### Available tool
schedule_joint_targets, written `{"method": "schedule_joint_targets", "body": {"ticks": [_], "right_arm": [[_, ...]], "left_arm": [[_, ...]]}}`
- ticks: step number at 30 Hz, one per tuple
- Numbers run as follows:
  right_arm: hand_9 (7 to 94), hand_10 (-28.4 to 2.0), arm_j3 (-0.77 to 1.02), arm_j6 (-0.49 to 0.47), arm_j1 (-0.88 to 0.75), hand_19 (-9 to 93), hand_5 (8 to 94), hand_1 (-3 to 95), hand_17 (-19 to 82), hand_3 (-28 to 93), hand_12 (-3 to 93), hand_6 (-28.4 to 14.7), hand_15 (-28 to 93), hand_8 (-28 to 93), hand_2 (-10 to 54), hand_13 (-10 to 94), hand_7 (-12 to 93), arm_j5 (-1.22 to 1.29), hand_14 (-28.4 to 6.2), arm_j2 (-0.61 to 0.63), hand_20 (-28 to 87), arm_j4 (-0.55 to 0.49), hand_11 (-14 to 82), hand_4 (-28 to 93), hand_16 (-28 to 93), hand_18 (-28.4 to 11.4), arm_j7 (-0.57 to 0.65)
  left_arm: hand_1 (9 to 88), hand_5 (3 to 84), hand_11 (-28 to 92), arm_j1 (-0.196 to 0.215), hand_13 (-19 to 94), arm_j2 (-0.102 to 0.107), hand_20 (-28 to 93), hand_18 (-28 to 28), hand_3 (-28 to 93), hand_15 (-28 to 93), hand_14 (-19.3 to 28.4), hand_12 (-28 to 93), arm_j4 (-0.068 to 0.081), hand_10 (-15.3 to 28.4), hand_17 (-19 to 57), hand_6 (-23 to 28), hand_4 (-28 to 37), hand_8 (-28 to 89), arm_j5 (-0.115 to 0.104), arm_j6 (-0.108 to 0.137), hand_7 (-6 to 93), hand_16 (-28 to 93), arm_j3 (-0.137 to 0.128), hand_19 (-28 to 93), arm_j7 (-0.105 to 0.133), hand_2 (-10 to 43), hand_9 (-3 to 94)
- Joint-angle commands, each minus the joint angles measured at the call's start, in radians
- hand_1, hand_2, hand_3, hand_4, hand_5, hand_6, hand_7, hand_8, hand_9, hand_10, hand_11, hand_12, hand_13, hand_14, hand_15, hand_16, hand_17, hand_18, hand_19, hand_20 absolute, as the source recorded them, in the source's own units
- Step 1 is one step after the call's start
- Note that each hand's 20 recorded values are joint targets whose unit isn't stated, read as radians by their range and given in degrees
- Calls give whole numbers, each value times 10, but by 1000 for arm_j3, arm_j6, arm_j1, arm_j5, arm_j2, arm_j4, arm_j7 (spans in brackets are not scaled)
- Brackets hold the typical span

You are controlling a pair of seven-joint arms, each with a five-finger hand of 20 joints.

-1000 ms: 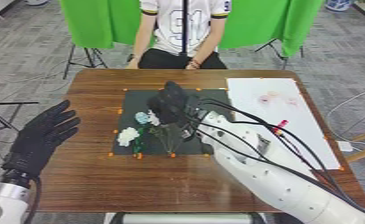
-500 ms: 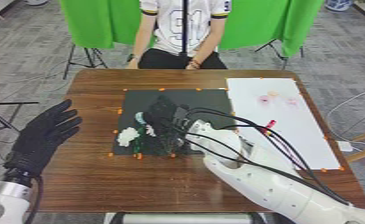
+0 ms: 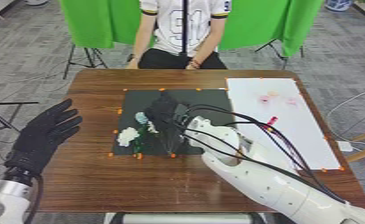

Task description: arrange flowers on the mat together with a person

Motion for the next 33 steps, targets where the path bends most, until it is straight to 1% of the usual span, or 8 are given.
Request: {"method": "schedule_joint_targets", "body": {"ticks": [1, 7, 11, 16, 20, 22, 26, 33], "right_arm": [[735, -65, 21, -14, 5, 646, 594, 437, 253, 759, 491, 32, 631, -22, -95, 642, 451, -17, -55, -6, 438, -1, 250, -283, 300, -158, 15], [719, -69, 63, -47, -16, 644, 590, 420, 251, 763, 455, 29, 631, -16, -95, 638, 439, -17, -57, 6, 437, -45, 291, -283, 297, -158, 9], [708, -74, 201, -83, -110, 641, 589, 407, 247, 771, 438, 27, 627, -15, -95, 634, 426, 66, -59, 42, 436, -166, 308, -283, 294, -160, 9], [692, -73, 472, -137, -300, 635, 583, 386, 238, 797, 416, 23, 607, -10, -87, 617, 408, 341, -67, 116, 432, -336, 320, -282, 284, -162, 4], [638, -89, 755, -297, -479, 604, 563, 362, 215, 822, 348, 14, 553, -27, -52, 578, 360, 535, -73, 143, 413, -413, 329, -275, 262, -167, -81], [576, -111, 891, -404, -562, 582, 528, 315, 197, 824, 286, 2, 521, -127, -7, 532, 309, 611, -87, 146, 396, -445, 322, -259, 252, -175, -100], [515, -129, 1072, -383, -727, 546, 485, 281, 174, 818, 264, -15, 461, -138, 21, 472, 274, 809, -99, 151, 374, -501, 277, -248, 238, -185, -56], [508, -134, 1247, -326, -905, 534, 485, 261, 166, 830, 264, -21, 437, -125, 11, 457, 255, 1294, -105, 109, 363, -529, 259, -231, 243, -192, 35]], "left_arm": [[259, 330, 174, 1, 222, 1, 125, 229, 695, 257, 150, 201, 7, 124, -81, 45, -246, -77, -2, 10, 155, 42, 0, 450, -7, -24, 283], [259, 330, 174, 2, 222, -3, 125, 229, 695, 256, 150, 201, 7, 123, -81, 45, -247, -77, -2, 9, 155, 42, 0, 450, -1, -24, 283], [259, 330, 174, 8, 223, -9, 125, 229, 695, 257, 150, 201, 4, 124, -81, 45, -247, -77, -2, 6, 155, 42, -4, 450, -3, -24, 283], [259, 330, 174, 23, 222, -17, 125, 229, 695, 257, 150, 201, -3, 124, -81, 45, -248, -77, -1, 11, 155, 42, -13, 450, 1, -23, 283], [259, 330, 174, 43, 223, -27, 125, 229, 694, 257, 150, 200, -12, 123, -81, 45, -248, -77, -1, 15, 157, 41, -32, 450, 4, -23, 283], [259, 331, 174, 55, 223, -31, 125, 229, 695, 257, 150, 201, -17, 123, -81, 45, -248, -78, -1, 16, 156, 41, -42, 450, 8, -24, 282], [259, 330, 175, 63, 223, -33, 125, 229, 696, 256, 150, 201, -21, 123, -80, 45, -248, -78, -1, 18, 156, 41, -54, 450, 12, -23, 282], [259, 330, 175, 68, 224, -34, 125, 229, 694, 257, 151, 200, -24, 124, -80, 44, -248, -78, -1, 20, 158, 41, -60, 451, 17, -21, 282]]}}
